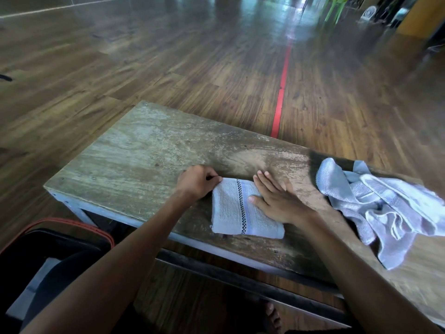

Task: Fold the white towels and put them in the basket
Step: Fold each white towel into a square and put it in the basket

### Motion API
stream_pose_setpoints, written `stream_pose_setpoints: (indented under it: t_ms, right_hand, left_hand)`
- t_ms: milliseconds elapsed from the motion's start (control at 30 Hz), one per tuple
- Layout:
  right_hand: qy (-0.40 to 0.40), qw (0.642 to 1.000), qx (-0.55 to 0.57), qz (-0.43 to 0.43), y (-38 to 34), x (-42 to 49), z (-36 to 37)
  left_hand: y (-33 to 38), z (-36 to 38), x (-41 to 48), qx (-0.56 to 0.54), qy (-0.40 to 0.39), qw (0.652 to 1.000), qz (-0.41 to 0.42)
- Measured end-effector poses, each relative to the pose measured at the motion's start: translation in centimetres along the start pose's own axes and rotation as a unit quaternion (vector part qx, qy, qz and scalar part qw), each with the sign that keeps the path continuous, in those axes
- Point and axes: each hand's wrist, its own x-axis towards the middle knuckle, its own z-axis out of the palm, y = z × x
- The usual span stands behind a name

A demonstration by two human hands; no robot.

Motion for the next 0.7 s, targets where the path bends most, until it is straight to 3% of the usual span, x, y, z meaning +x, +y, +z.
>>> stream_pose_setpoints:
  t_ms: [200,300,500,633,700]
  right_hand:
    - [0.003,0.998,0.058,-0.001,-1.2,0.2,-1.5]
    - [-0.026,0.999,0.042,0.004,-2.3,0.5,-0.5]
    - [-0.002,1.000,0.025,0.016,-2.1,1.4,0.4]
    - [0.004,1.000,0.020,0.012,-2.2,1.7,0.4]
    - [0.003,1.000,0.023,0.011,-2.2,1.9,0.3]
  left_hand:
    - [-0.5,0.4,1.0,-0.037,-0.005,0.999,0.002]
    - [-0.8,0.7,0.9,-0.028,0.020,0.999,0.009]
    - [-0.7,0.6,0.6,-0.015,0.016,1.000,-0.003]
    - [-0.7,-1.1,-2.9,-0.165,0.088,0.980,-0.063]
    - [-0.6,-1.6,-6.9,-0.276,0.060,0.953,-0.106]
